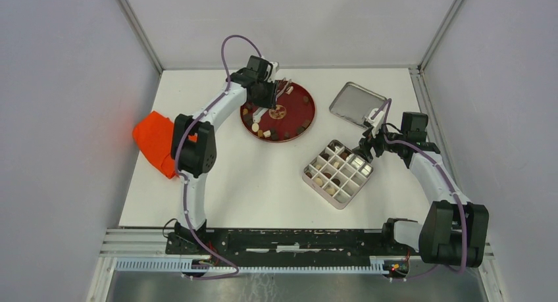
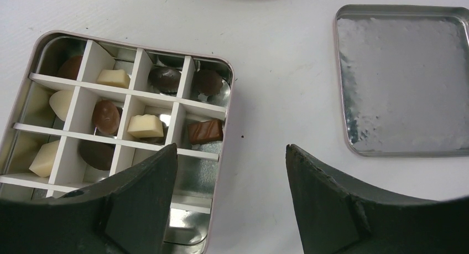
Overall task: Pack the chocolate
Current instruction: Pick up the fake chocolate from the plate, then place the fake chocolate in the packing box.
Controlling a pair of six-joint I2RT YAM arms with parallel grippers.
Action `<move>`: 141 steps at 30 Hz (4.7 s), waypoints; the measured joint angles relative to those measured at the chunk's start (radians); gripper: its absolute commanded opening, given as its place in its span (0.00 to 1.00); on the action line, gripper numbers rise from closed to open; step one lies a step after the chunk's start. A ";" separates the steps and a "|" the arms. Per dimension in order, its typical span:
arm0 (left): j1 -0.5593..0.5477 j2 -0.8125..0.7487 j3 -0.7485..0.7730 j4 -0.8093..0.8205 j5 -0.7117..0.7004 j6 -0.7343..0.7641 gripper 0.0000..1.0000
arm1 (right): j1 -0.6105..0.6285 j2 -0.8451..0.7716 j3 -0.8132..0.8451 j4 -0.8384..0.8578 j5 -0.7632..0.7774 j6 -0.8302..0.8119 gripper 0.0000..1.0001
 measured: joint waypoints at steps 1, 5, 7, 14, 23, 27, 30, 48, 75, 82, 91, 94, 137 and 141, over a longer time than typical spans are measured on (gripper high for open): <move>0.001 0.006 0.007 0.000 0.000 0.000 0.41 | 0.000 0.000 0.000 -0.001 0.000 0.000 0.78; 0.002 0.030 0.024 -0.001 0.000 0.002 0.41 | 0.000 0.001 0.000 -0.002 0.000 0.000 0.78; 0.001 0.040 0.033 -0.003 0.000 0.003 0.41 | 0.000 0.003 0.000 -0.002 0.000 0.000 0.78; 0.001 0.074 0.070 -0.008 -0.001 0.023 0.41 | 0.000 0.008 0.000 -0.004 0.000 0.000 0.78; 0.001 0.108 0.089 -0.020 -0.006 0.052 0.41 | 0.000 0.009 0.000 -0.005 0.000 -0.001 0.78; 0.001 0.121 0.110 -0.030 -0.008 0.053 0.41 | 0.000 0.009 0.000 -0.005 0.000 0.000 0.78; 0.001 0.134 0.135 -0.035 -0.009 0.053 0.42 | 0.000 0.009 0.000 -0.006 0.000 0.000 0.78; 0.001 0.199 0.196 -0.060 -0.013 0.065 0.22 | 0.000 0.014 0.000 -0.006 0.000 -0.001 0.78; 0.001 0.061 -0.021 -0.011 -0.004 0.046 0.02 | 0.000 0.014 0.000 -0.006 0.001 0.000 0.78; 0.002 -0.021 -0.105 0.032 0.001 0.036 0.02 | -0.003 0.014 0.000 -0.006 0.001 0.000 0.78; 0.002 -0.130 -0.253 0.094 0.000 -0.009 0.02 | -0.015 0.014 0.000 -0.006 -0.001 0.000 0.78; 0.003 -0.171 -0.306 0.119 0.002 -0.020 0.02 | -0.020 0.016 0.000 -0.006 -0.003 0.000 0.78; 0.024 -0.775 -0.893 0.483 0.394 -0.287 0.02 | -0.059 0.029 0.000 -0.008 -0.028 -0.011 0.78; 0.024 -0.814 -0.925 0.486 0.420 -0.297 0.02 | -0.047 0.029 0.000 -0.015 0.004 -0.043 0.77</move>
